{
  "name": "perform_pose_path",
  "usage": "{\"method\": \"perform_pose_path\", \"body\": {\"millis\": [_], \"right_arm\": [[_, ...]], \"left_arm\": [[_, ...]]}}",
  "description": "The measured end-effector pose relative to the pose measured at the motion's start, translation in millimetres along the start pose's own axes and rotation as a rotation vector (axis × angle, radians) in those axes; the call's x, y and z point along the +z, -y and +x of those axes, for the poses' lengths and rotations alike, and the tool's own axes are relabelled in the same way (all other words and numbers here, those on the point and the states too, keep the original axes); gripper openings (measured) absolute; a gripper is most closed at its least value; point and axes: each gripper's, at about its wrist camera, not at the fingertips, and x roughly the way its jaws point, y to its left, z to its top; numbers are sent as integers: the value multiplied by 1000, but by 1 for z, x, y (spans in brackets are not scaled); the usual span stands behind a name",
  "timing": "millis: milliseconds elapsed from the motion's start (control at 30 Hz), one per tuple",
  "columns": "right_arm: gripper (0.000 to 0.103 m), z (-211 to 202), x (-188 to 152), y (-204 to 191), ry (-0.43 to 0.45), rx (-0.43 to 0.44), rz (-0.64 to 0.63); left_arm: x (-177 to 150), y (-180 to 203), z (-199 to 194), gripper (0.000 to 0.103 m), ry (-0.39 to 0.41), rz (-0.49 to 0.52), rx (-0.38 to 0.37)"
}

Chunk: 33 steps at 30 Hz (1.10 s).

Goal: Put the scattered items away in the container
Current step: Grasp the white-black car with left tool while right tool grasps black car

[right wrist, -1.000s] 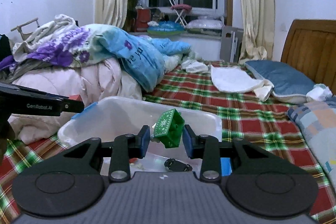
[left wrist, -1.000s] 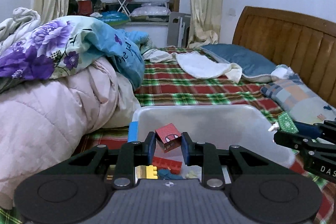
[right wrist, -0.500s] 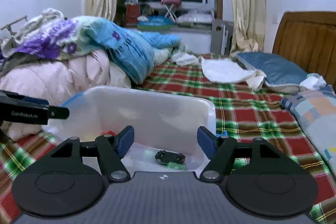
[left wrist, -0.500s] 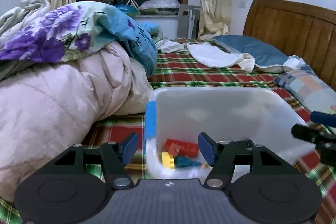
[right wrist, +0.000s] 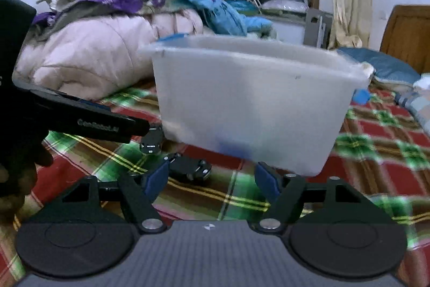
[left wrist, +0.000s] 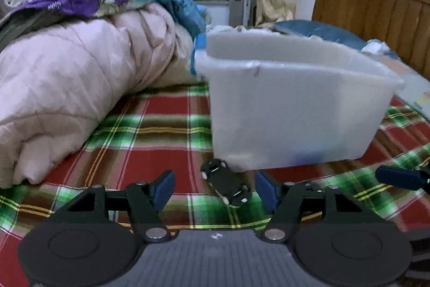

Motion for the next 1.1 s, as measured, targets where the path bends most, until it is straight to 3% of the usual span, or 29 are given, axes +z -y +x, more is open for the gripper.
{"method": "perform_pose_path", "body": {"millis": [300,367,567,900,1000,1033,1100], "right_arm": [[73,6,-1,2,-4,-8,31],[73,8,0,0,-8,-5,28],[73,20,0,-12,-29,7,16],[74,43,4,-13,-72,19,38],[73,48,4,-17,-82,30,17],[73,50,4,-18,-90,32,14],[72,54,4,-20,-97,38,10]], "left_arm": [[-2,3,41,68,-88,17,18],[-7,-3,44,62,-113,14,31],[-10,-30,39,57,-101,11,65],[6,-15,47,57,-64,90,-51],[5,-13,53,47,-71,102,-36],[5,-14,54,38,-78,98,-34],[2,-19,54,34,-81,85,-30]]}}
